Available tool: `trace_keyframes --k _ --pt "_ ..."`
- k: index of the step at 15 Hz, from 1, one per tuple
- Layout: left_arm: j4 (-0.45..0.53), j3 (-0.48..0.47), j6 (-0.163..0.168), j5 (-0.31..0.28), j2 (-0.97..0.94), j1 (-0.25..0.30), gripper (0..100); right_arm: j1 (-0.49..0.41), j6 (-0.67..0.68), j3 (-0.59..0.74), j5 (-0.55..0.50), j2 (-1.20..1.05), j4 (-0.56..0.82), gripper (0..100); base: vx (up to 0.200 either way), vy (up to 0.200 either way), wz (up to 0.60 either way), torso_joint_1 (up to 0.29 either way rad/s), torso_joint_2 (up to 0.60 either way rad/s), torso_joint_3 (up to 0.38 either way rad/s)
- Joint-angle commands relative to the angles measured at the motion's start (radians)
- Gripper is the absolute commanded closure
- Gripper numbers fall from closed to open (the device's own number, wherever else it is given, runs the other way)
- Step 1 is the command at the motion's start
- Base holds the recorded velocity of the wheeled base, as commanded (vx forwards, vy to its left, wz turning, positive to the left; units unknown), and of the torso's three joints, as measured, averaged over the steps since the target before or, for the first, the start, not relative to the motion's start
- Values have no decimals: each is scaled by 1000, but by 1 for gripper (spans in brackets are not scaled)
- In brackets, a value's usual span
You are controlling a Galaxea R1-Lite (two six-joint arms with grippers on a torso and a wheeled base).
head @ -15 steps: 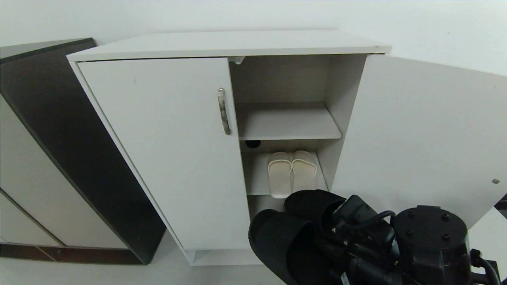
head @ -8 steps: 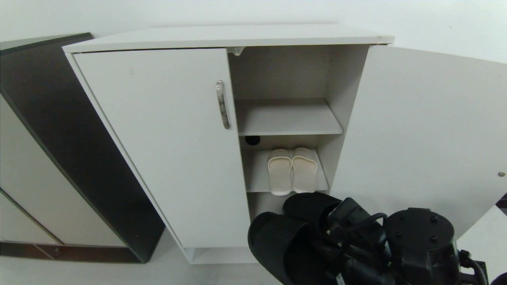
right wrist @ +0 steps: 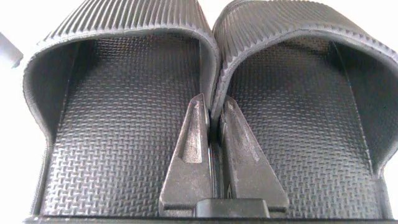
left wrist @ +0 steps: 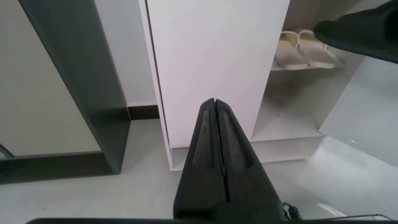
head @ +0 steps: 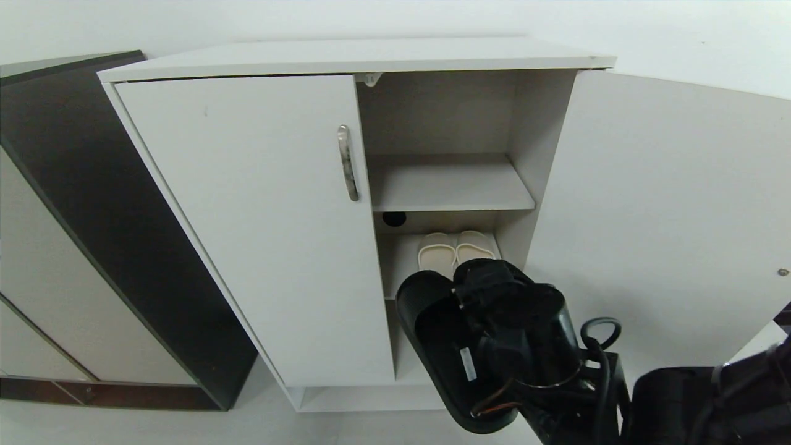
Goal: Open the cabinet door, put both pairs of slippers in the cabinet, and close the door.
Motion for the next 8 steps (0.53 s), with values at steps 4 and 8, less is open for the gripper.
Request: trace_keyframes --k 4,8 --pt "0 0 1 0 0 0 100 5 207 -335 -175 -57 392 100 0 0 0 0 0 0" --pt "0 0 1 0 0 0 100 83 200 -335 -212 -156 394 100 0 0 0 0 0 0"
